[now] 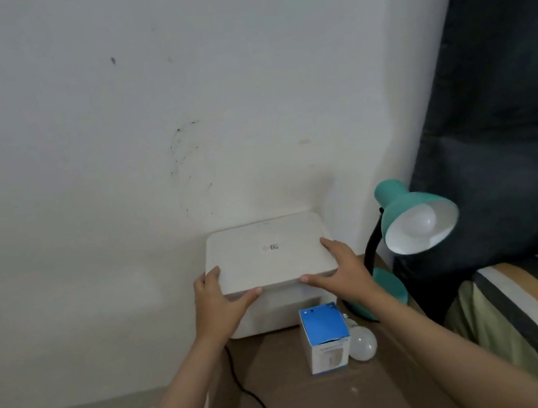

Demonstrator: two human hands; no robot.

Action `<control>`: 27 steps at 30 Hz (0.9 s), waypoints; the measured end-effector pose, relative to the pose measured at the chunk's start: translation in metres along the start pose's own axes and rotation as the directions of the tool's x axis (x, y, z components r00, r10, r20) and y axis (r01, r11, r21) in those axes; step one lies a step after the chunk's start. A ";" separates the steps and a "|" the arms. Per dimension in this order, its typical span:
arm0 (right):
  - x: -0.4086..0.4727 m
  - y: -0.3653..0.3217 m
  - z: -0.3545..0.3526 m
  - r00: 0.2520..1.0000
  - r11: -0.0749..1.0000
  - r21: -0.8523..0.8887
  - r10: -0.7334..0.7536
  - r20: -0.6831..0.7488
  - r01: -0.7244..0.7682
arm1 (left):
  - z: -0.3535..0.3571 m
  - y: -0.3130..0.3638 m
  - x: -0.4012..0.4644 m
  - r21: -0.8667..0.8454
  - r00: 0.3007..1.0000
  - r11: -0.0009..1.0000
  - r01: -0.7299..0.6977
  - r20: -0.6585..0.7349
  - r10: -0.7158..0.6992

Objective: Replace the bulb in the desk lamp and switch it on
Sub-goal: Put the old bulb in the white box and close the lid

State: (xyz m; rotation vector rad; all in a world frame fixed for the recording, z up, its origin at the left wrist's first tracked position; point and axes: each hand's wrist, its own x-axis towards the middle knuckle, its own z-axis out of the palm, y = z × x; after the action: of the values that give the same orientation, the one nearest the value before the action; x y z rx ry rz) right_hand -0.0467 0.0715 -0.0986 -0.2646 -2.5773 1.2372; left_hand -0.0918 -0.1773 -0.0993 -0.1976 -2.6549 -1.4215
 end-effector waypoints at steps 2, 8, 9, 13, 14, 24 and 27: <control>0.000 -0.002 -0.001 1.000 0.999 -0.026 -0.030 -0.006 0.029 | -0.002 0.001 -0.001 -0.006 1.000 1.000 -0.015 -0.009 0.015; -0.007 -0.030 -0.018 0.992 0.990 -0.093 -0.115 -0.060 0.109 | -0.022 0.025 -0.005 -0.001 0.994 0.996 -0.090 -0.065 0.090; -0.011 -0.035 -0.023 0.990 0.989 -0.100 -0.120 -0.070 0.113 | -0.027 0.029 -0.009 -0.006 0.993 0.995 -0.096 -0.070 0.095; -0.059 -0.050 -0.042 0.982 0.978 -0.145 -0.165 -0.096 0.150 | -0.042 0.043 -0.059 -0.029 0.992 0.995 -0.099 -0.082 0.096; -0.078 -0.050 -0.047 0.979 0.971 -0.173 -0.182 -0.096 0.164 | -0.044 0.044 -0.078 -0.040 0.992 0.994 -0.102 -0.082 0.098; -0.289 0.071 -0.085 0.998 0.958 -0.281 -0.059 -0.021 0.051 | 0.016 0.023 -0.288 0.002 0.990 1.000 -0.026 0.137 0.025; -0.328 0.108 -0.094 0.998 0.962 -0.269 0.055 0.002 -0.052 | 0.041 0.020 -0.322 0.054 0.977 0.999 -0.003 0.215 -0.009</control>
State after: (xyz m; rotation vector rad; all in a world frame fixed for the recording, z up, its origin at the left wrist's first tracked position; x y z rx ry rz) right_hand 0.2989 0.1165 -0.1803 -0.3856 -2.7608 0.9027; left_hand 0.2260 -0.1506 -0.1600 -0.3616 -2.8619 -1.4007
